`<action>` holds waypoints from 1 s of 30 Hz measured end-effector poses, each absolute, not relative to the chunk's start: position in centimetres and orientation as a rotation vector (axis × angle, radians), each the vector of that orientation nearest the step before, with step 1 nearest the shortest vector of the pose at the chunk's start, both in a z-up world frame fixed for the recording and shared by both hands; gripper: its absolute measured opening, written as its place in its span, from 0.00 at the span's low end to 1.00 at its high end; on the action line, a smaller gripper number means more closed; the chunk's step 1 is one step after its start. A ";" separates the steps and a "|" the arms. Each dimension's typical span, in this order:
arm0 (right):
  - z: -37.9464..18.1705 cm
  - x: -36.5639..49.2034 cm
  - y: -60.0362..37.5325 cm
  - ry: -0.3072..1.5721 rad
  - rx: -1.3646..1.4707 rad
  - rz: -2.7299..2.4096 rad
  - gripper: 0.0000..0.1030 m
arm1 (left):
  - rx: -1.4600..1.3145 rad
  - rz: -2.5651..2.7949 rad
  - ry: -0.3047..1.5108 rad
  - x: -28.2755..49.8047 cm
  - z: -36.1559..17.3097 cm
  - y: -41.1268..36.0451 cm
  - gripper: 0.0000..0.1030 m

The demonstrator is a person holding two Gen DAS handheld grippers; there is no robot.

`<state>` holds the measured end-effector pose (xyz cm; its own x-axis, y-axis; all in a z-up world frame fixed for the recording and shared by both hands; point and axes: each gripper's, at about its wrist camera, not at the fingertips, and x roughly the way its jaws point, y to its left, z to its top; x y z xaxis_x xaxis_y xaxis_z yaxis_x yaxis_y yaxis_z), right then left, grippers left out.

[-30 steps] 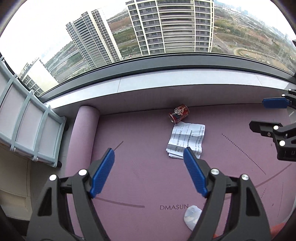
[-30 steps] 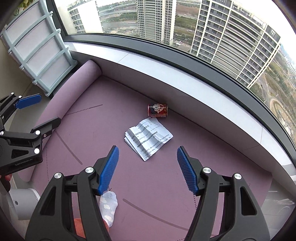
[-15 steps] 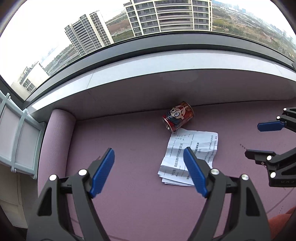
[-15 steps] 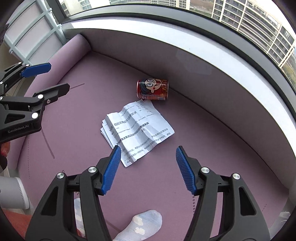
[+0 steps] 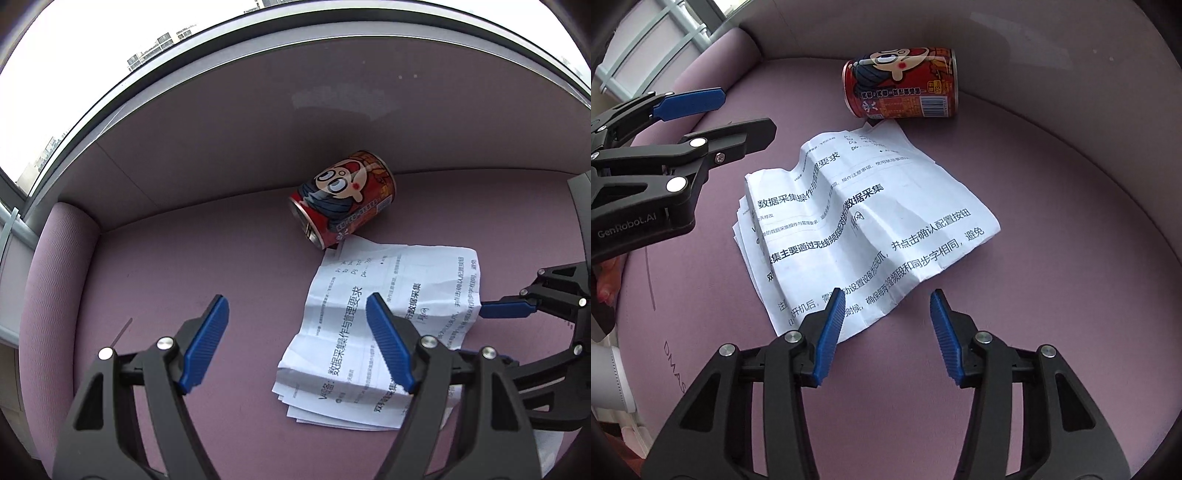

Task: Collect trash
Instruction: 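Grasp the red cartoon can with left tool while right tool pinches the white papers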

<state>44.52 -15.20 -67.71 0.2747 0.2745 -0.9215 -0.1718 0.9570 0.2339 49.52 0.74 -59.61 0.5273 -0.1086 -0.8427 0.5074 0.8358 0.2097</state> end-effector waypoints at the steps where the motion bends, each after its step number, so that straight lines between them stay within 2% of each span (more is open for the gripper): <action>1: -67.8 44.9 -15.0 1.248 0.098 0.306 0.42 | 0.472 -0.389 0.947 49.7 -59.7 0.7 0.75; 2: -67.8 45.2 -14.9 1.240 0.101 0.311 0.40 | 0.476 -0.392 0.942 49.9 -59.9 0.6 0.75; 5: -67.8 46.2 -14.4 1.225 0.113 0.334 0.18 | 0.477 -0.406 0.924 50.7 -59.9 0.1 0.75; 10: -66.7 46.1 -13.9 1.200 0.114 0.395 0.08 | 0.495 -0.456 0.878 52.1 -59.2 -1.1 0.75; 13: -66.0 45.6 -13.7 1.198 0.101 0.420 0.05 | 0.527 -0.519 0.848 52.9 -59.4 -2.0 0.75; 24: -65.4 45.7 -14.1 1.187 0.072 0.402 0.04 | 0.767 -0.699 0.759 55.1 -63.3 -4.7 0.75; 30: -65.5 45.3 -13.7 1.190 0.068 0.391 0.04 | 0.755 -0.735 0.747 55.9 -63.4 -5.4 0.79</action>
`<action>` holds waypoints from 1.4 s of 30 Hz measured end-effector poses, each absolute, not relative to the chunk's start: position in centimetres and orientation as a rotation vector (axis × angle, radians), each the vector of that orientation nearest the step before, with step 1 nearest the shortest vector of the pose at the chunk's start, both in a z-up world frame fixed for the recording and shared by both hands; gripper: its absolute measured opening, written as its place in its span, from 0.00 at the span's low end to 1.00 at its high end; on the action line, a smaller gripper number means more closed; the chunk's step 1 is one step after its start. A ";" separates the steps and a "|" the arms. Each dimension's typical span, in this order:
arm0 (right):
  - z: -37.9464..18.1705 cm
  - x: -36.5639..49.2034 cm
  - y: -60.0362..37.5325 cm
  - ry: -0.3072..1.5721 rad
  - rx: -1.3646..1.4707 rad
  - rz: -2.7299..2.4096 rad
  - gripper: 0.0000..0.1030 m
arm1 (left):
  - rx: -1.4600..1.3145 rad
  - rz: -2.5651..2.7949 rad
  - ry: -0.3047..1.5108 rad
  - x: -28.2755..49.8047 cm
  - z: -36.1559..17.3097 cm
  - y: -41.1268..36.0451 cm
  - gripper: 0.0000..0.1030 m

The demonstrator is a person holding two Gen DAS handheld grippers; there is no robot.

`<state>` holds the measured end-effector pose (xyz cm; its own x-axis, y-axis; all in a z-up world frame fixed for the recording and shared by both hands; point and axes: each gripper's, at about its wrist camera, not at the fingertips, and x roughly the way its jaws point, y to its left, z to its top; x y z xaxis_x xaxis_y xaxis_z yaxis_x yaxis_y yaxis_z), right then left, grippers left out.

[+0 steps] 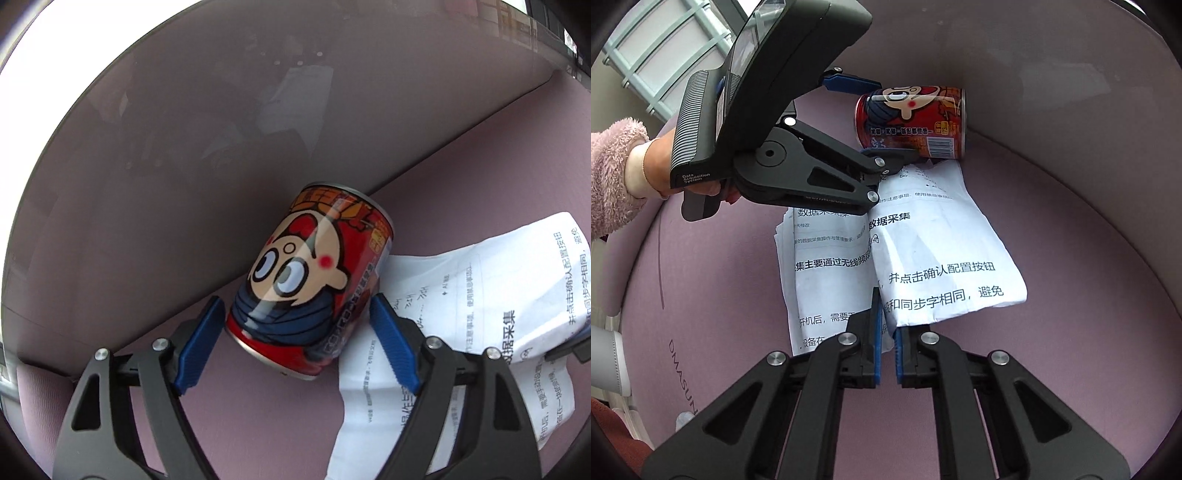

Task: Collect trash
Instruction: 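Grasp the red cartoon can with left tool while right tool pinches the white papers, then lift the can and papers and carry them over the grey bin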

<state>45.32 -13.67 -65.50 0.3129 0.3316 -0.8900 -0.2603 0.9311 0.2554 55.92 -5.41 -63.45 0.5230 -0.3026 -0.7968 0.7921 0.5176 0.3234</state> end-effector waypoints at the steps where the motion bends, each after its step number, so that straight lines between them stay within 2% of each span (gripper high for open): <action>1: -65.5 45.3 -13.6 1.193 0.071 0.388 0.04 | 0.756 -0.742 0.744 56.0 -63.5 -5.6 0.81; 12: -66.0 45.2 -14.3 1.207 0.071 0.384 0.04 | 0.721 -0.795 0.792 58.4 -63.9 -6.5 0.83; 19: -65.1 45.3 -14.0 1.217 0.075 0.380 0.04 | 0.666 -0.772 0.820 57.5 -65.4 -5.5 0.72; 27: -62.8 44.7 -12.9 1.248 0.092 0.370 0.04 | 0.668 -0.754 0.876 53.8 -64.5 -3.0 0.70; 34: -59.1 44.5 -12.3 1.284 0.105 0.353 0.02 | 0.593 -0.689 0.955 51.3 -61.2 0.3 0.70; 42: -51.7 43.5 -10.5 1.319 0.102 0.335 0.02 | 0.514 -0.635 1.039 47.9 -53.1 3.6 0.70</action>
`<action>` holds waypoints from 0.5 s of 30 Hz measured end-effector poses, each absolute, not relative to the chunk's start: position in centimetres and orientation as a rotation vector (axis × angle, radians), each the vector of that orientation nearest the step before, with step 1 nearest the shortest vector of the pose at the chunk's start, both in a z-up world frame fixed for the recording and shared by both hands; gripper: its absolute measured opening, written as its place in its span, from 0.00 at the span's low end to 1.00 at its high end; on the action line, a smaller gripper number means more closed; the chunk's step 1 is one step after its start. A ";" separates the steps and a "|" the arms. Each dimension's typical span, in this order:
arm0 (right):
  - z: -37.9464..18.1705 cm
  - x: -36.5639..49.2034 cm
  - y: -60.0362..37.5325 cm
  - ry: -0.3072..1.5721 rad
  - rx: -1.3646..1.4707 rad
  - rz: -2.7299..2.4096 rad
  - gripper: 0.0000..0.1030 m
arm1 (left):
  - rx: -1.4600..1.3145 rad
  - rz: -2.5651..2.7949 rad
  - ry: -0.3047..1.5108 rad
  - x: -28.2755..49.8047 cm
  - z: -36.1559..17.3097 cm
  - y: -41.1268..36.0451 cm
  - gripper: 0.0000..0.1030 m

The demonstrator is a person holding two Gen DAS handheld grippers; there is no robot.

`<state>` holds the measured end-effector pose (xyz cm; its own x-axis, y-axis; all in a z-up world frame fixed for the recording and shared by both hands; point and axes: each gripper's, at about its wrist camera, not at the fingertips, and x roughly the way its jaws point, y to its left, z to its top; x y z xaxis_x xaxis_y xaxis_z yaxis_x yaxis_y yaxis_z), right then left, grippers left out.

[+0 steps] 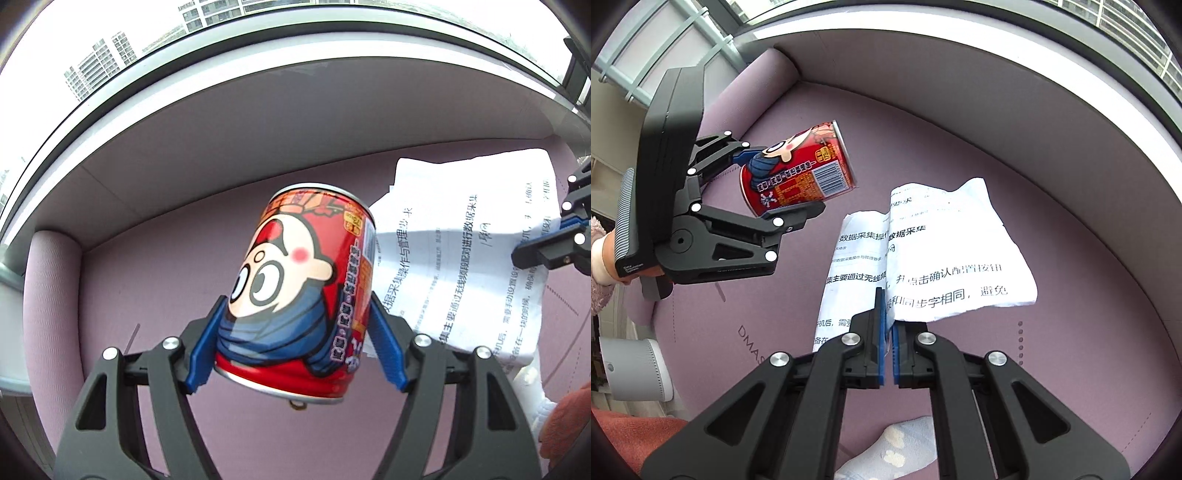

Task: Collect trash
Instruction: 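Lift the can and papers and carry them over the grey bin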

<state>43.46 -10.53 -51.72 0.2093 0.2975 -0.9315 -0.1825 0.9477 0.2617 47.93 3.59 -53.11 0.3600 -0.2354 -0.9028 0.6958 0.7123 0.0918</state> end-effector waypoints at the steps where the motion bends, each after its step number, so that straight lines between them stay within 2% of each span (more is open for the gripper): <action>1: -50.6 43.3 -10.2 1.319 0.103 0.335 0.02 | 0.503 -0.629 1.046 47.6 -51.9 4.1 0.70; 9: -41.5 40.7 -6.4 1.304 0.095 0.330 0.02 | 0.421 -0.569 1.077 44.6 -42.0 8.4 0.70; 15: -35.8 37.9 -3.2 1.266 0.097 0.305 0.02 | 0.385 -0.533 1.067 38.9 -35.5 11.5 0.70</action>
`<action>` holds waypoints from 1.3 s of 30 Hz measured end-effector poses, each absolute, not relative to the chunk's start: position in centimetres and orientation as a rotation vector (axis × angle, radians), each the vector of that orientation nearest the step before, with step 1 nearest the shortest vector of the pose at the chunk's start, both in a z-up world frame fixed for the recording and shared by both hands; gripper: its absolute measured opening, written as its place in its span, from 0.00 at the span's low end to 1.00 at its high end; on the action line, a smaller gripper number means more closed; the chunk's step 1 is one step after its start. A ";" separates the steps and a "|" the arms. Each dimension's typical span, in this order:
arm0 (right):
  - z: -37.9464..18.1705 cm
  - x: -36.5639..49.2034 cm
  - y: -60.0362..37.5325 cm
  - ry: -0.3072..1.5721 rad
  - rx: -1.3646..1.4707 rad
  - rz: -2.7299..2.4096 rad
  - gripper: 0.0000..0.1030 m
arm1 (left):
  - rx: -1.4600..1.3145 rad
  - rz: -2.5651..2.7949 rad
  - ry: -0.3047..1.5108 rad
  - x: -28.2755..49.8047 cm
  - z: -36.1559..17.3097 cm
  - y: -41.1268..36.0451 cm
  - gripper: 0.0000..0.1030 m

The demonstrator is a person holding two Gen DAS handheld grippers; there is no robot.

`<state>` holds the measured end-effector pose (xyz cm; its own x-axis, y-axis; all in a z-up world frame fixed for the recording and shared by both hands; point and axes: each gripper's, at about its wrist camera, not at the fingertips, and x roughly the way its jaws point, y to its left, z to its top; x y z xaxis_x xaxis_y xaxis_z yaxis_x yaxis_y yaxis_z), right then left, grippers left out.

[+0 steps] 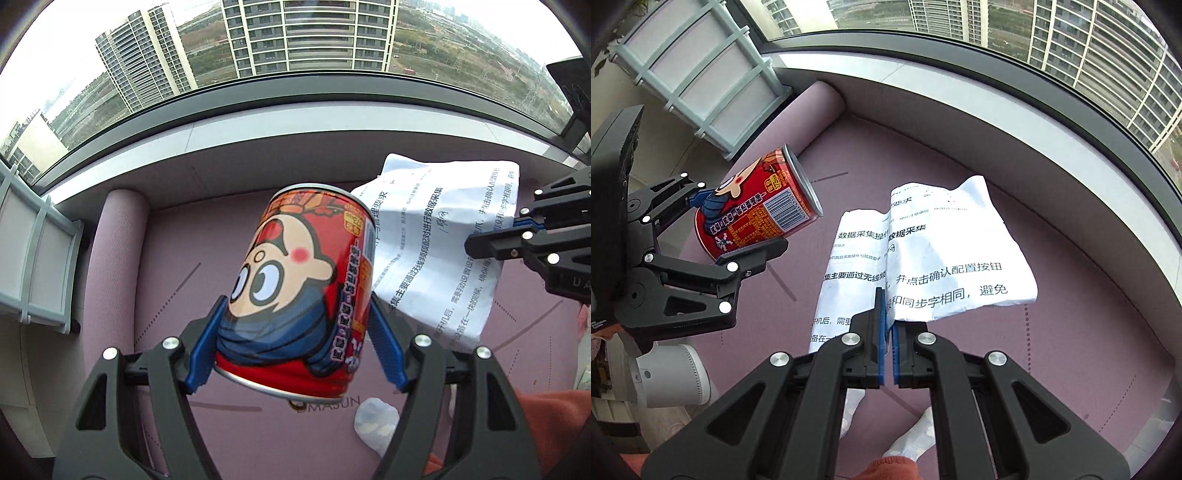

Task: Collect trash
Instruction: 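Lift the can and papers and carry them over the grey bin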

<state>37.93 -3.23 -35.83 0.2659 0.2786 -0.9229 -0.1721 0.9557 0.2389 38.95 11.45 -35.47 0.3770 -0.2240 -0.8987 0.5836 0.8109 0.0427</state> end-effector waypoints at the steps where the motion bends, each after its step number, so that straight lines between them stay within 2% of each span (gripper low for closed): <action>1: -34.9 37.5 -2.8 1.260 0.098 0.302 0.02 | 0.379 -0.524 1.064 38.2 -34.5 12.0 0.70; 10: -28.2 32.4 1.3 1.208 0.060 0.348 0.02 | 0.316 -0.411 1.041 31.7 -29.4 13.3 0.70; 21: -22.7 20.6 7.8 1.126 -0.024 0.430 0.02 | 0.173 -0.251 1.043 15.4 -22.1 20.4 0.70; 29: -21.6 12.3 15.9 1.143 -0.126 0.572 0.02 | 0.089 -0.120 1.083 5.1 -20.2 29.8 0.70; 39: -19.7 5.6 30.0 1.123 -0.186 0.705 0.02 | -0.003 0.059 1.090 -4.5 -19.4 45.6 0.70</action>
<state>5.56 30.04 -19.74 0.2448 0.4228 -0.8725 -0.6022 0.7716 0.2050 -4.53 45.58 -19.42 0.4608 0.0462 -0.8863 -0.0494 0.9984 0.0263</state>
